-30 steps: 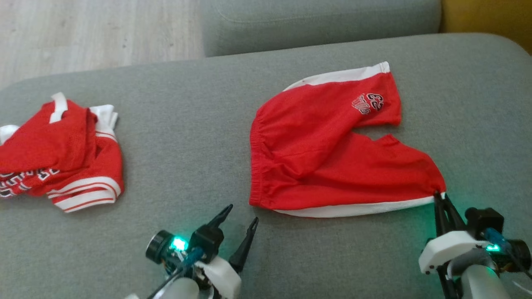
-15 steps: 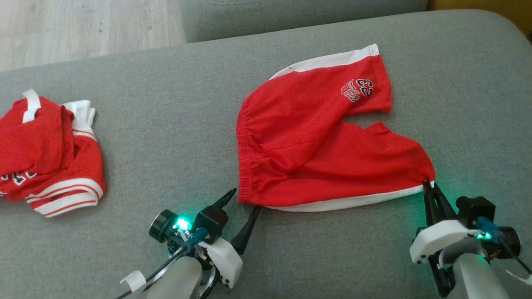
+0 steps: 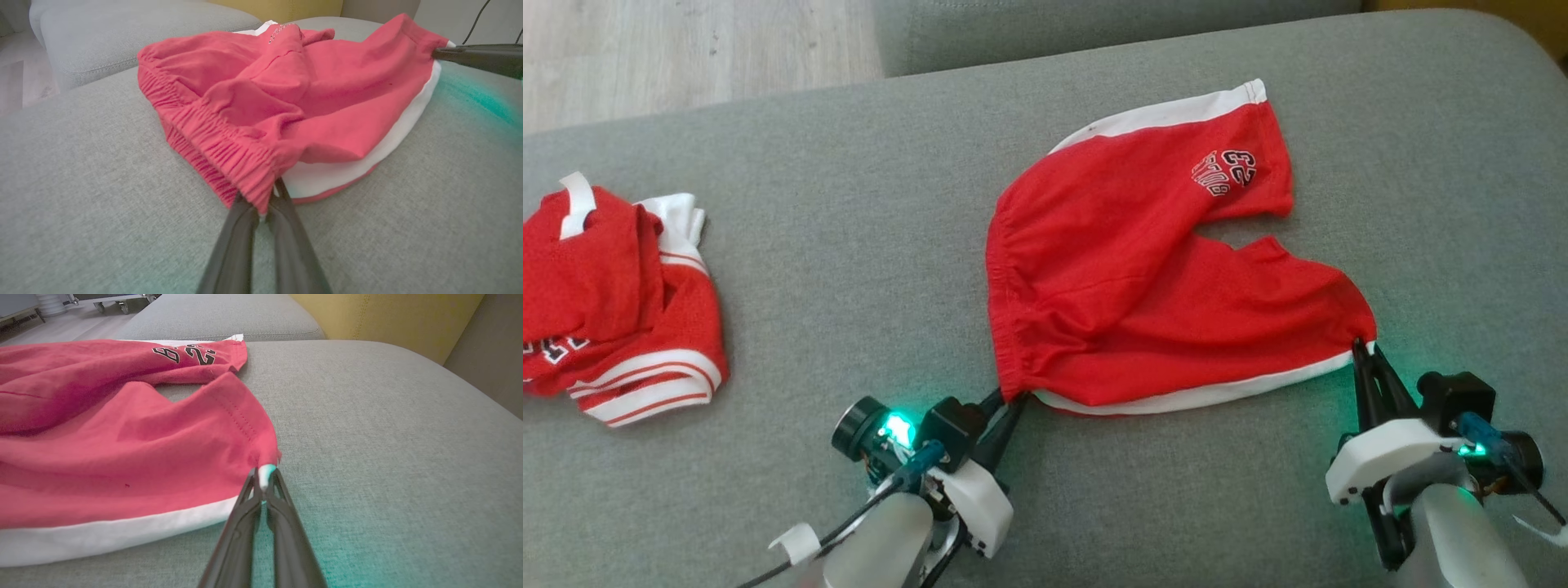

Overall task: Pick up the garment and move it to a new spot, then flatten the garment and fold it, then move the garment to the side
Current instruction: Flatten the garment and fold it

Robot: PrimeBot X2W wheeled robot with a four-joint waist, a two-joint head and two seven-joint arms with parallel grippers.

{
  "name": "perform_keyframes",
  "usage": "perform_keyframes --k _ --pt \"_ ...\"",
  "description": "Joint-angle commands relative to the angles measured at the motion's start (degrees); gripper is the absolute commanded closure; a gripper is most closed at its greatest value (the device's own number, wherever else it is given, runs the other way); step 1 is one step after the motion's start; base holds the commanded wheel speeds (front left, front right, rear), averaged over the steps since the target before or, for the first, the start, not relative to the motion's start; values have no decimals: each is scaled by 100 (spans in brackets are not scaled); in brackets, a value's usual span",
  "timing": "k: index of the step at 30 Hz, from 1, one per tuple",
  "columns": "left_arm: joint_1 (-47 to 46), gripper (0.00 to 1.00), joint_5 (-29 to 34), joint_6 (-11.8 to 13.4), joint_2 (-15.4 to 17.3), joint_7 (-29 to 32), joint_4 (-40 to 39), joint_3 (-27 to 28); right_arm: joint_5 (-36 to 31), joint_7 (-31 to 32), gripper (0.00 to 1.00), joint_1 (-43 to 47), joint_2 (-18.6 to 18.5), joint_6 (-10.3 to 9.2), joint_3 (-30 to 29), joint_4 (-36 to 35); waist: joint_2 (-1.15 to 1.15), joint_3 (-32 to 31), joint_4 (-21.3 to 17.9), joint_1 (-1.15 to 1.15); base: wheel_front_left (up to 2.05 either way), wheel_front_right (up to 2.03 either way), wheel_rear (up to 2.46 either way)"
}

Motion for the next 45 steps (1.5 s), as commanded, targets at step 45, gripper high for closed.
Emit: perform_keyframes --k 45 --pt "-1340 100 -1197 267 2276 1777 -3609 699 554 1177 100 -1453 -869 -4 1211 -3635 0 -1367 340 0 0 0 0"
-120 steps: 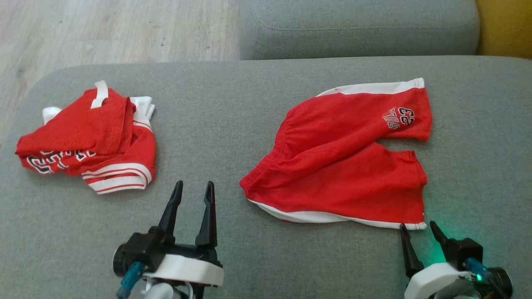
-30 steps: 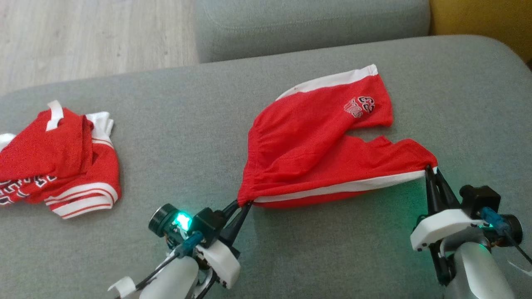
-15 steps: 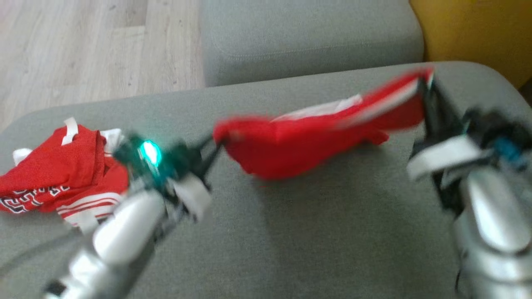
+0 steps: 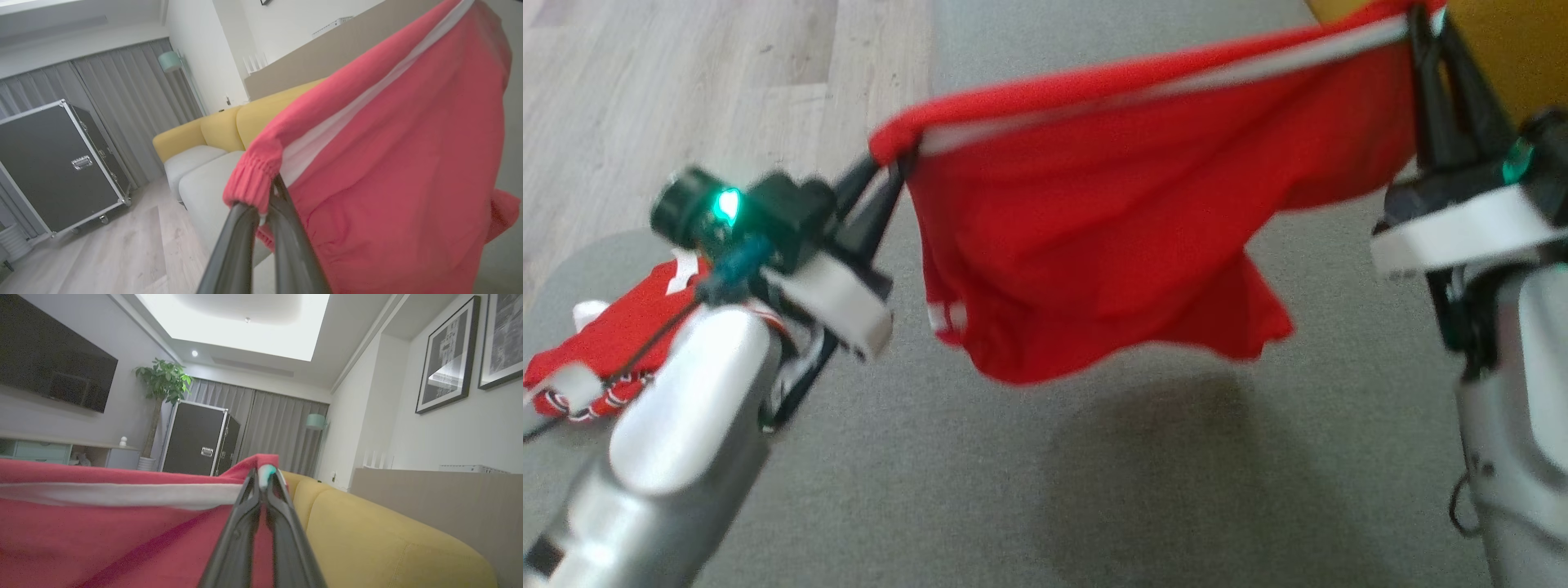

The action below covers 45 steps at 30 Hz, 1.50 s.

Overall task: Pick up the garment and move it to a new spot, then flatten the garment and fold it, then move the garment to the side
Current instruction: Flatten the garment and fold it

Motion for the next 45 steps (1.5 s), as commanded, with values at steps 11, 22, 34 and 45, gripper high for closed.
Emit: perform_keyframes --k 11,22,34,45 --pt "-133 100 -187 42 553 672 -742 251 200 658 100 -73 -402 -4 380 -313 0 527 61 1 0 0 0" --pt "-2707 100 8 -211 173 -11 1387 207 -14 -295 100 -3308 -498 -4 946 2408 0 1796 -70 1 0 0 0" --pt "-3585 100 -88 -194 -717 -1625 3621 252 -831 -1250 100 -4127 315 -4 -312 4678 0 2146 -107 1 0 0 0" --pt "-2060 100 -591 -247 -840 -1760 3718 -1131 -165 -1078 100 -3069 161 -4 504 6059 0 1835 47 1 0 0 0"
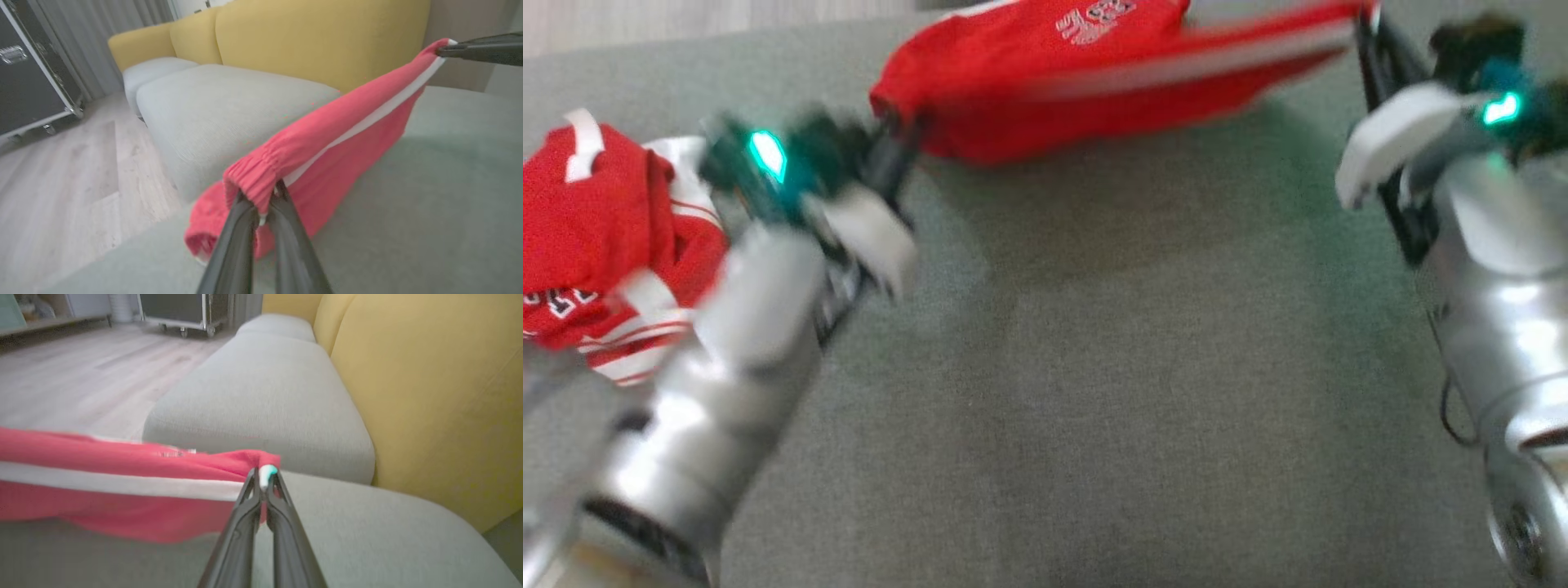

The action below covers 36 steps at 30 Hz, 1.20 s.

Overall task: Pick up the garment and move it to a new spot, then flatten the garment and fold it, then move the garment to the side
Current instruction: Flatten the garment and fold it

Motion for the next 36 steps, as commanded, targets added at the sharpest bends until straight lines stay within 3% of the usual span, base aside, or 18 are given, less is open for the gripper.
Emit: perform_keyframes --k 1,6,10,14,17,18,24,29,36 --pt "10 100 -169 13 291 -54 -231 -27 145 115 100 32 -61 -5 275 -23 0 -211 40 1 0 0 0" --pt "625 100 -526 12 572 -56 -636 -593 621 473 100 443 -333 -5 1114 251 0 -557 62 1 0 0 0" --pt "1139 100 -783 12 805 -57 -990 -925 1415 890 100 955 -623 -5 1925 45 0 -928 33 1 0 0 0" --pt "1522 100 -837 12 886 -58 -1203 -1041 2405 1510 100 1578 -1166 -5 2874 -719 0 -1278 2 1 0 0 0" --pt "1832 100 -847 48 926 -45 -1367 -1140 3150 1936 100 1977 -1741 -5 3524 -1498 0 -1533 -48 1 0 0 0" --pt "2017 100 -860 58 976 34 -1520 -1223 3699 2190 100 2190 -2110 -5 3807 -2038 0 -1643 -70 1 0 0 0" --pt "2503 100 -942 191 1261 417 -2253 -1407 4562 2712 100 2659 -3079 -5 4244 -3150 0 -1895 -112 1 0 0 0" --pt "2966 100 -1058 432 1495 700 -3086 -1510 4732 3056 100 2982 -3683 -5 4281 -3727 0 -1997 -158 1 0 0 0" --pt "3188 100 -1060 818 1684 880 -3857 -1507 4569 3007 100 3245 -3892 -5 3851 -4124 0 -1957 -143 1 0 0 0"
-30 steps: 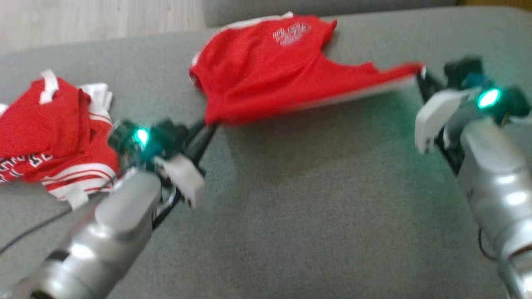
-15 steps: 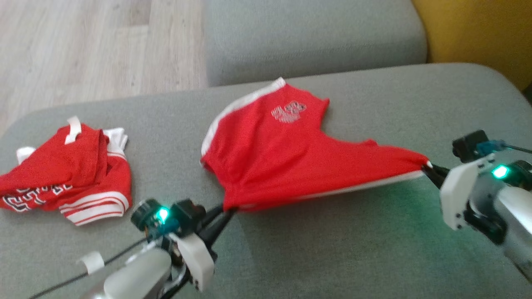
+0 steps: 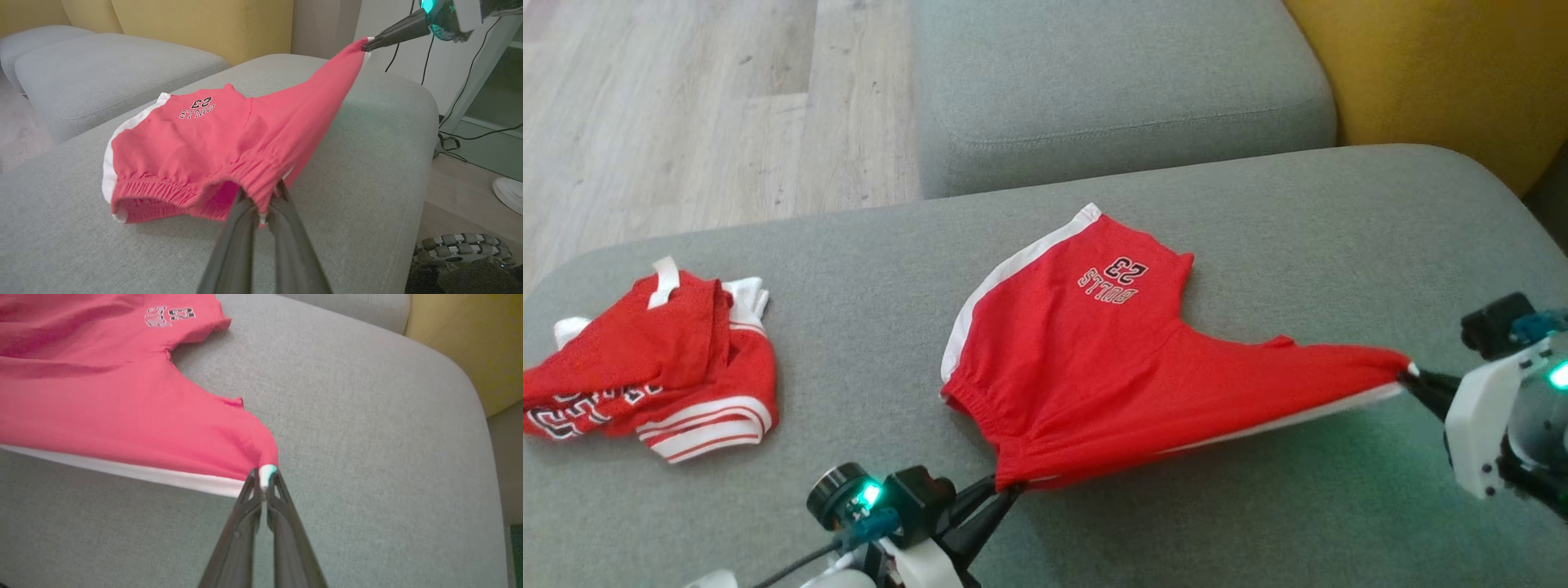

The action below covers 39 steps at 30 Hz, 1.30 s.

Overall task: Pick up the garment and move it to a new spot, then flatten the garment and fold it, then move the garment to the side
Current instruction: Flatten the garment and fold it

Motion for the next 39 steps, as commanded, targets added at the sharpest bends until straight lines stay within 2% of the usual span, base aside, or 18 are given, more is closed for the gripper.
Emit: perform_keyframes --k 1,6,11,19,23,28,39 --pt "-253 100 -27 98 254 -2 -142 302 -125 -113 100 -89 -259 -5 -244 -66 -1 36 35 0 0 0 0" --pt "-395 100 -34 261 270 21 -295 438 -567 -335 100 -251 -62 -5 -679 -141 -1 202 183 0 0 0 0" --pt "-592 100 -65 364 267 51 -254 586 -1087 -578 100 -607 286 -5 -994 -159 -1 418 385 0 0 0 0" --pt "-998 100 -61 423 148 149 -101 725 -1525 -786 100 -1307 722 -5 -1030 224 -1 878 806 0 0 0 0" --pt "-1296 100 -82 388 -51 178 141 790 -1713 -890 100 -1795 957 -5 -891 678 -1 1158 1085 0 0 0 0" --pt "-1719 100 22 334 -469 172 608 744 -1848 -957 100 -2386 1158 -5 -605 1324 -1 1553 1393 0 0 0 0" --pt "-2487 100 146 67 -1127 -21 1643 687 -1999 -1354 100 -3484 1545 -5 -48 2580 -1 2274 1721 0 0 0 0"
